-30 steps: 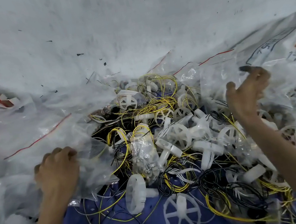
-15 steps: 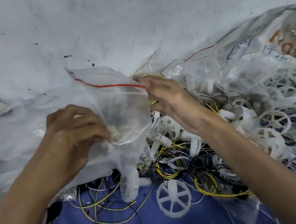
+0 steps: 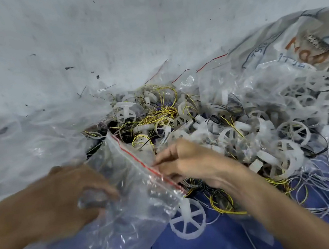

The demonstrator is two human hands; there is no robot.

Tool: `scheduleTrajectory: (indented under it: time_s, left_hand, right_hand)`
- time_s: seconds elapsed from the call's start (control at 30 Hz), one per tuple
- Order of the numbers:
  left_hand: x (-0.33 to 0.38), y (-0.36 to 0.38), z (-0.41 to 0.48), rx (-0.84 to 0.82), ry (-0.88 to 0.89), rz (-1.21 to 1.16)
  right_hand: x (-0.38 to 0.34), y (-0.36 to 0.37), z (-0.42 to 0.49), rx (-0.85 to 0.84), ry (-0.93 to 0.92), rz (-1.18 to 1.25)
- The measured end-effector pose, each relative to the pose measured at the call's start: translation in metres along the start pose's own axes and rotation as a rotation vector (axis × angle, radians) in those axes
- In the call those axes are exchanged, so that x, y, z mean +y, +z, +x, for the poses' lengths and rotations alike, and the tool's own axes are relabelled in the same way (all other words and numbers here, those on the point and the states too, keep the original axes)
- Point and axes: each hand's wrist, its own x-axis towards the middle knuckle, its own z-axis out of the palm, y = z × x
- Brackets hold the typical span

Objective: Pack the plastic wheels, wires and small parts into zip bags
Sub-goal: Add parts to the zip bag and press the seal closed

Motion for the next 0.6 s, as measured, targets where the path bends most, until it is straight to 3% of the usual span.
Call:
scheduleTrajectory:
  time_s: [0.17,0.3,0.47,0.6]
  left_hand:
    - [0.030,-0.005,0.015,0.033,0.010,-0.293]
    - [0.055,-0.007,0.024,0.172,0.033,-0.229]
    - [0.055,-0.005,0.027,0.076,0.087,-0.273]
    - [0.033,-0.004,0.015,0.087,-0.006,-0.281]
  right_hand:
    - [0.020,0.023,0.007,-0.030,-0.033,-0.020]
    - [0.029,0.036,0.012,0.023,-0.071,0.025]
    - [0.037,0.046,0.017,-0.036,-0.068,0.039]
    - [0.042,0.039,0.023,0.137,-0.060,-0.078]
